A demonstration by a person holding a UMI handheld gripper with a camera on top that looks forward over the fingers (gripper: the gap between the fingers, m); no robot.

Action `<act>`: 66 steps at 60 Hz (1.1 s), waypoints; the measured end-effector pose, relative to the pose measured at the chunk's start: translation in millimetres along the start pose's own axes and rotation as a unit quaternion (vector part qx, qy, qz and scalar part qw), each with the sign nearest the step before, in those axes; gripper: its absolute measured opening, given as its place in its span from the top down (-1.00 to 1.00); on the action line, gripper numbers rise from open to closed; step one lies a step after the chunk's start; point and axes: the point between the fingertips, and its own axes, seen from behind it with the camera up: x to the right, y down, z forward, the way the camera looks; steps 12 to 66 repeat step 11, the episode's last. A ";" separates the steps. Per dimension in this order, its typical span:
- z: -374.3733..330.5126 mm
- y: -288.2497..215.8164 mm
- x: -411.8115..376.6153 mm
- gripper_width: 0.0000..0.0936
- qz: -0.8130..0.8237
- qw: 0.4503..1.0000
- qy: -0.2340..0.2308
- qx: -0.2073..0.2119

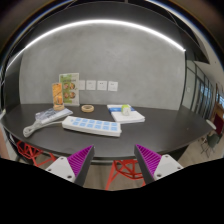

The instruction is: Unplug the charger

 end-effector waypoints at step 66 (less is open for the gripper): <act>4.2 32.7 74.2 -0.77 -0.002 1.000 -0.018 -0.023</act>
